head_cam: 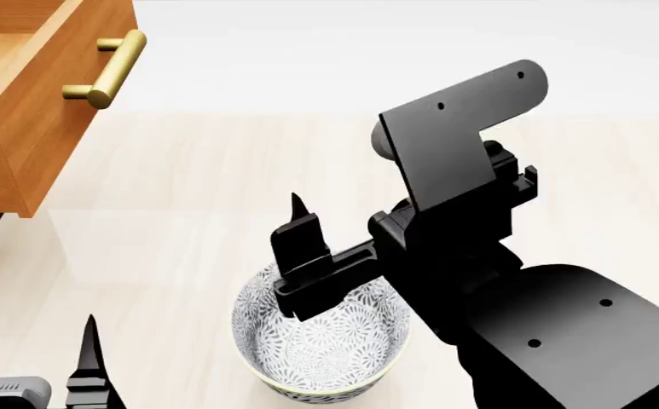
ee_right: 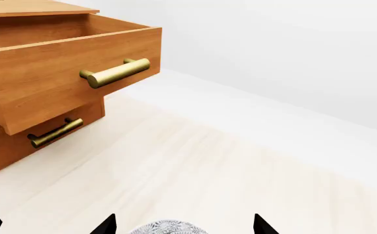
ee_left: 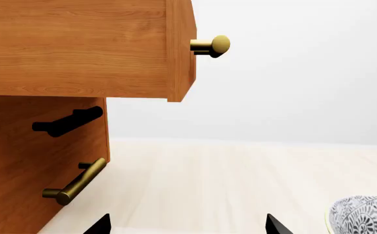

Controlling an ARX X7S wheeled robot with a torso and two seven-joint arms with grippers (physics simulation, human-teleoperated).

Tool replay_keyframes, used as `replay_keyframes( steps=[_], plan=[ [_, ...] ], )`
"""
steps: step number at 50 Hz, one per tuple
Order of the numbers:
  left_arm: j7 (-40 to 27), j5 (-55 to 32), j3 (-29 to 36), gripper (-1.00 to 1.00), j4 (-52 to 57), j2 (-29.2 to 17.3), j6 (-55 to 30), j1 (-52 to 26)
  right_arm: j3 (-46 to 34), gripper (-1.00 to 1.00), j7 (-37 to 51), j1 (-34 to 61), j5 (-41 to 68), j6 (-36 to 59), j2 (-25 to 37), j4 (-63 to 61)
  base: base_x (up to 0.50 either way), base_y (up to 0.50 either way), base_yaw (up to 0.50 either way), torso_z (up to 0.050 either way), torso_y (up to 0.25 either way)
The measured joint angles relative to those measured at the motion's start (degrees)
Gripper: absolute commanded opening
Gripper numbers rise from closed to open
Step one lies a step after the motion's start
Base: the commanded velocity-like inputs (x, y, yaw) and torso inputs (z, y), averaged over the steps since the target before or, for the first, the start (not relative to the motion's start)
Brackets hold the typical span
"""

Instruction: Put the bowl on the plate.

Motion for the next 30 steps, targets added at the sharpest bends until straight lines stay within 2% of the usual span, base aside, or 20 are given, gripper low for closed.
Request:
replay_keyframes(
  steps=[7,16,30],
  plan=[
    [-0.3,-0.2,0.0,1.0,0.5,-0.3,-0.2,0.1,-2.0,1.0,1.0,8.0,7.1,2.7,1.1,5.8,0.0,0.0,0.0,0.0,0.0],
    [-0.6,-0.4,0.1,1.0,0.6,-0.5,-0.2,0.1,-8.5,1.0,3.5,16.8,16.7,3.9,3.0,15.6,0.0,0.0,0.0,0.0,0.0],
    [-1.1,-0.6,0.3,1.0,1.0,-0.8,-0.2,0.1,-18.6,1.0,1.9,24.4,21.7,3.6,4.5,25.9,0.0,0.0,0.0,0.0,0.0]
  ],
)
